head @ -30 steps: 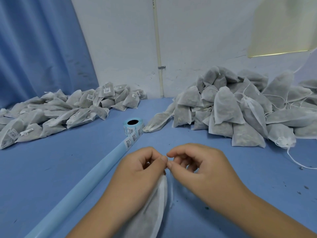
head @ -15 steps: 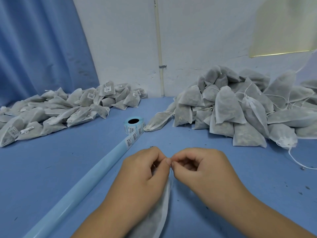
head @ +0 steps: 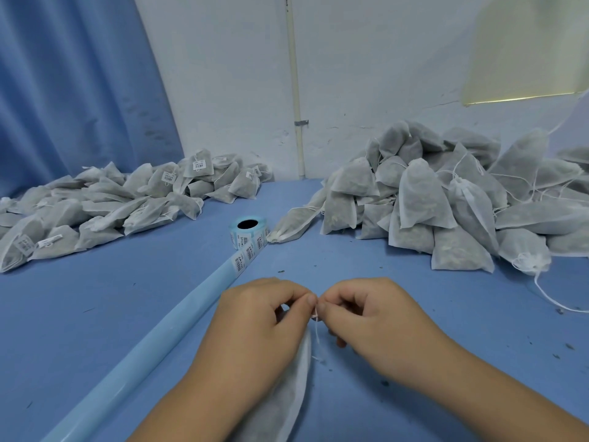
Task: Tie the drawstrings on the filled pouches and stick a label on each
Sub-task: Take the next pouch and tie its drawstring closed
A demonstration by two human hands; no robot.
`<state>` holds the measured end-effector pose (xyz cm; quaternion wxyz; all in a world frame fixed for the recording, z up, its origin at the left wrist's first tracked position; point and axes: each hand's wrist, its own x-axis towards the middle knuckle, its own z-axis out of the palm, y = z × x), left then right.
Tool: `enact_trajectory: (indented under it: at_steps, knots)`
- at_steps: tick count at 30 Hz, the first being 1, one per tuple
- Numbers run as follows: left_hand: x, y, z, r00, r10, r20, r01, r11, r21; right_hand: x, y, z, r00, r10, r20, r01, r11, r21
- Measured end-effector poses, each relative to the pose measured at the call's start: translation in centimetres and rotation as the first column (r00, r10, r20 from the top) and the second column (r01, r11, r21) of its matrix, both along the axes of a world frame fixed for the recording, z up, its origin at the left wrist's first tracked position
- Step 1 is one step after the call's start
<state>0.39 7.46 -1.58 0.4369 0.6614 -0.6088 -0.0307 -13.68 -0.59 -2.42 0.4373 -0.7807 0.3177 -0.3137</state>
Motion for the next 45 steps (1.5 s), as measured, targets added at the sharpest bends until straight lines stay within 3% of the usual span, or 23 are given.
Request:
enact_trajectory:
  at_steps: [4, 12, 15, 20, 32, 40, 45]
  knots:
    - [0.0, -0.2, 0.0, 0.980, -0.004, -0.199, 0.017, 0.998, 0.065, -0.2, -0.1, 0.0, 1.000, 0.006, 0.016, -0.005, 1.000, -0.016]
    - [0.1, -0.4, 0.2, 0.934, -0.015, -0.356, 0.060, 0.992, 0.115, -0.2, -0.1, -0.1, 1.000, -0.016, 0.017, 0.017, 0.998, -0.064]
    - [0.1, -0.6, 0.4, 0.903, -0.012, -0.430, 0.077, 0.988, 0.134, -0.3, 0.0, -0.1, 0.999, -0.026, -0.030, 0.020, 0.986, -0.163]
    - [-0.1, -0.6, 0.3, 0.880, 0.002, -0.474, 0.076, 0.987, 0.145, -0.4, 0.3, 0.2, 0.989, -0.085, -0.119, 0.038, 0.936, -0.350]
    - [-0.2, -0.6, 0.5, 0.827, 0.029, -0.562, 0.149, 0.952, 0.269, -0.5, 0.6, 0.2, 0.984, -0.105, -0.143, 0.037, 0.910, -0.413]
    - [-0.2, -0.1, 0.9, 0.607, -0.031, -0.794, 0.356, 0.904, 0.236, -0.4, 0.6, 0.6, 0.988, -0.105, -0.110, 0.052, 0.915, -0.400]
    - [-0.5, -0.1, 1.2, 0.598, -0.068, -0.799, 0.362, 0.912, 0.193, -0.4, 0.8, 0.3, 0.988, -0.155, 0.005, 0.143, 0.896, -0.421]
